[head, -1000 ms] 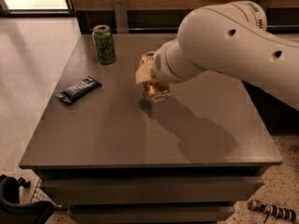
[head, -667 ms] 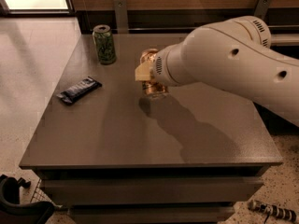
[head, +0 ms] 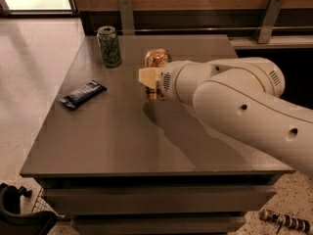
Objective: Place orange can upright
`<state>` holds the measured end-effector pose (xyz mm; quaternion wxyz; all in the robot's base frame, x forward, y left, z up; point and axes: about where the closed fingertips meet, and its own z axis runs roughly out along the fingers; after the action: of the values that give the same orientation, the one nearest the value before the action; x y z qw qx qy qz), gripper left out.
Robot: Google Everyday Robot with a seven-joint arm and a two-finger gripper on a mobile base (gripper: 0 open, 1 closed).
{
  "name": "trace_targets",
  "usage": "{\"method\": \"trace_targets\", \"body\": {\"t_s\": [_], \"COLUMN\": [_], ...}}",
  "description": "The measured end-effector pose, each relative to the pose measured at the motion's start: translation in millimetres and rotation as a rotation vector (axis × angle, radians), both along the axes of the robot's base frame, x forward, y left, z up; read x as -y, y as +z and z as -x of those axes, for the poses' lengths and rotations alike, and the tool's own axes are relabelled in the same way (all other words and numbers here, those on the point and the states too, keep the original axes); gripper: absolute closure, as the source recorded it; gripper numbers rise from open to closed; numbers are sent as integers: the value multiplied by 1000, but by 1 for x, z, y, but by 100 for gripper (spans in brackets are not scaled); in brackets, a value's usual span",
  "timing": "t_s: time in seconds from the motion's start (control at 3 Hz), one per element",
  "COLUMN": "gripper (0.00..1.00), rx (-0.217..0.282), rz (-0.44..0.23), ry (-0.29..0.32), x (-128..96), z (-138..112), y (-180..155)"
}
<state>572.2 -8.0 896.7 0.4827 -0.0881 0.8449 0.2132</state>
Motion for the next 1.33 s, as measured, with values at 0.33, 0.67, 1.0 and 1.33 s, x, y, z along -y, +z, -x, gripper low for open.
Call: {"method": "trace_targets", "body": {"t_s": [0.33,0.67,1.0,1.33], "gripper": [100,100,100,100], "rx": [161,313,418,465], "rz": [-28,-21,35,85], "ry": [18,63,103,130], "x": [11,14,15,13], "z": [-6,-14,-14,-6], "y": [9,17,24,25]}}
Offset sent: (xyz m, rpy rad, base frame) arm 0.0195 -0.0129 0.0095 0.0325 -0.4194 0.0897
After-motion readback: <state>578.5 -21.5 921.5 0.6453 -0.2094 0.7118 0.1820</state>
